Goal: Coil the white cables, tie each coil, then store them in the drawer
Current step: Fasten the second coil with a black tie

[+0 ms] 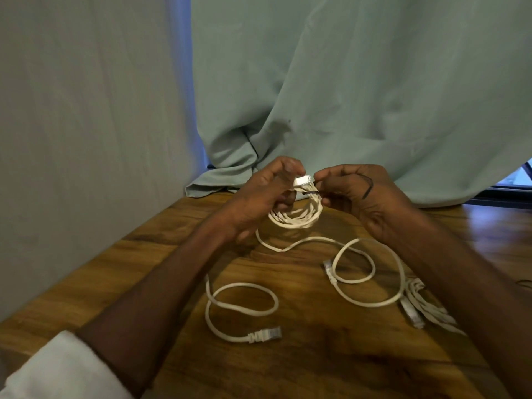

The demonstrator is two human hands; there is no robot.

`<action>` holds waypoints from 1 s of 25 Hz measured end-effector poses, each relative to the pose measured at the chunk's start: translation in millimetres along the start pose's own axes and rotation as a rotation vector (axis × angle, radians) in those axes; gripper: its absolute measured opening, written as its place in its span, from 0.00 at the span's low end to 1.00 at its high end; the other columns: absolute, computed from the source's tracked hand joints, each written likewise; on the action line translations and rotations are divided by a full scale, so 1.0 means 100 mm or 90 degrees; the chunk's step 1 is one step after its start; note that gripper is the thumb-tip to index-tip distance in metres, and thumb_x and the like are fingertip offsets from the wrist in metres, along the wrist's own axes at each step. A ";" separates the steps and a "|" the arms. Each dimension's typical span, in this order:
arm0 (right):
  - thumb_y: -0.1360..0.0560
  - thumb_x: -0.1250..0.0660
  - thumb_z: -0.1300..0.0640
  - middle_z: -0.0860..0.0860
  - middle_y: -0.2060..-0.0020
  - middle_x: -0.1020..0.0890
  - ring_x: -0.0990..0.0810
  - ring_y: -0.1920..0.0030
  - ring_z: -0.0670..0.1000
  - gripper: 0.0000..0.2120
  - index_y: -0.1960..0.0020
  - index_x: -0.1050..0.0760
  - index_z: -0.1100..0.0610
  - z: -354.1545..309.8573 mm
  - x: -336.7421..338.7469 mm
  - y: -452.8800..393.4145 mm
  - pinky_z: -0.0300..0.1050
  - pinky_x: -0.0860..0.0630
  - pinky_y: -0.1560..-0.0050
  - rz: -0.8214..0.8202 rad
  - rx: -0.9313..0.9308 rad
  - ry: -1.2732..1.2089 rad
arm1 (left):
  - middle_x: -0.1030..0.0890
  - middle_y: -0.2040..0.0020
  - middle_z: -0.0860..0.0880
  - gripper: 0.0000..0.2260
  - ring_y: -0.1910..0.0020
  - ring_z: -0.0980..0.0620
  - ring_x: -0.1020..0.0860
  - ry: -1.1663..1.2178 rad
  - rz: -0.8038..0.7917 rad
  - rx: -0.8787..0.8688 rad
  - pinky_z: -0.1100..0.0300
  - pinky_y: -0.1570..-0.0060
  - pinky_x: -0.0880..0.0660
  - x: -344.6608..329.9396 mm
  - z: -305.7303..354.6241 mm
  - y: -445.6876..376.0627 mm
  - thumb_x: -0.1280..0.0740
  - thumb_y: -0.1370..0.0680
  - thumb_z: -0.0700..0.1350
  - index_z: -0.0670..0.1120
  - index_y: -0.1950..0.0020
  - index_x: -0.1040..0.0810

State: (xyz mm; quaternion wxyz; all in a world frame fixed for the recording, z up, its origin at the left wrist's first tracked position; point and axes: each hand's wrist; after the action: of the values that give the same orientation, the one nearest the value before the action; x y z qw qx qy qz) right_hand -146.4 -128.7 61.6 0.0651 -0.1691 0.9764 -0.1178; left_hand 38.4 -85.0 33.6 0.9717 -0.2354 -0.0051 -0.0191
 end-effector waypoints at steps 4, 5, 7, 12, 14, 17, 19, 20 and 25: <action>0.29 0.28 0.74 0.62 0.59 0.14 0.15 0.61 0.57 0.08 0.53 0.15 0.64 -0.03 -0.03 0.05 0.46 0.15 0.57 0.018 0.004 0.010 | 0.27 0.64 0.44 0.11 0.68 0.52 0.31 -0.092 0.075 -0.010 0.57 0.66 0.32 -0.03 -0.06 -0.01 0.30 0.19 0.54 0.48 0.43 0.21; 0.29 0.27 0.74 0.62 0.59 0.13 0.14 0.61 0.56 0.09 0.53 0.15 0.64 -0.03 -0.03 0.05 0.44 0.15 0.58 0.027 0.010 0.002 | 0.25 0.63 0.44 0.11 0.68 0.51 0.30 -0.130 0.090 -0.016 0.56 0.66 0.31 -0.04 -0.06 -0.01 0.29 0.19 0.53 0.47 0.43 0.21; 0.28 0.27 0.74 0.62 0.57 0.13 0.14 0.60 0.55 0.09 0.52 0.16 0.63 -0.06 -0.03 0.06 0.43 0.15 0.58 0.034 0.023 -0.014 | 0.23 0.63 0.40 0.11 0.68 0.47 0.29 -0.167 0.086 -0.033 0.56 0.65 0.31 -0.05 -0.06 0.01 0.29 0.19 0.51 0.45 0.44 0.23; 0.27 0.27 0.72 0.61 0.58 0.14 0.14 0.59 0.55 0.08 0.51 0.17 0.63 -0.05 -0.07 0.10 0.43 0.16 0.57 0.022 0.023 -0.043 | 0.30 0.67 0.38 0.09 0.70 0.47 0.34 -0.221 0.048 -0.072 0.59 0.72 0.34 -0.06 -0.03 0.02 0.33 0.17 0.49 0.47 0.44 0.30; 0.27 0.27 0.72 0.61 0.58 0.14 0.14 0.58 0.54 0.08 0.51 0.17 0.62 -0.04 -0.08 0.09 0.42 0.17 0.57 0.031 0.019 -0.068 | 0.30 0.68 0.41 0.08 0.72 0.47 0.35 -0.225 0.065 -0.096 0.59 0.73 0.37 -0.06 -0.03 0.02 0.34 0.17 0.52 0.49 0.48 0.29; 0.28 0.25 0.70 0.57 0.61 0.14 0.14 0.58 0.53 0.07 0.51 0.16 0.62 0.00 -0.10 0.08 0.41 0.18 0.58 0.026 0.025 -0.088 | 0.29 0.69 0.40 0.09 0.74 0.48 0.34 -0.245 0.095 -0.121 0.57 0.74 0.37 -0.05 -0.06 0.00 0.33 0.17 0.53 0.50 0.52 0.28; 0.28 0.23 0.67 0.54 0.60 0.12 0.13 0.58 0.51 0.07 0.50 0.15 0.62 0.02 -0.12 0.09 0.41 0.18 0.56 -0.004 0.049 -0.034 | 0.28 0.68 0.40 0.11 0.74 0.47 0.33 -0.257 0.097 -0.130 0.54 0.73 0.36 -0.05 -0.10 -0.01 0.34 0.16 0.54 0.50 0.53 0.27; 0.27 0.23 0.66 0.54 0.58 0.12 0.12 0.55 0.52 0.07 0.49 0.14 0.61 0.03 -0.13 0.11 0.43 0.17 0.54 -0.019 0.065 0.003 | 0.28 0.68 0.41 0.12 0.73 0.47 0.31 -0.259 0.107 -0.129 0.54 0.73 0.35 -0.06 -0.12 0.00 0.35 0.16 0.54 0.48 0.53 0.27; 0.27 0.23 0.67 0.52 0.55 0.11 0.11 0.53 0.53 0.11 0.46 0.13 0.58 0.07 -0.14 0.12 0.56 0.15 0.44 -0.081 0.154 0.151 | 0.23 0.68 0.53 0.12 0.71 0.56 0.26 -0.204 0.175 -0.073 0.60 0.72 0.30 -0.10 -0.13 0.01 0.38 0.15 0.56 0.50 0.50 0.26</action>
State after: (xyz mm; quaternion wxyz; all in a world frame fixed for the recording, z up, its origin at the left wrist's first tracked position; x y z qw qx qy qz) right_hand -135.8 -114.6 53.6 -0.0386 -0.2064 0.9432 -0.2573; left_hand 28.4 -89.6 21.3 0.9369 -0.2889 -0.1262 0.1512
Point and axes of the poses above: each hand's wrist, its own y-axis away from the middle knuckle, its own x-axis out of the back of the hand, z = x × y
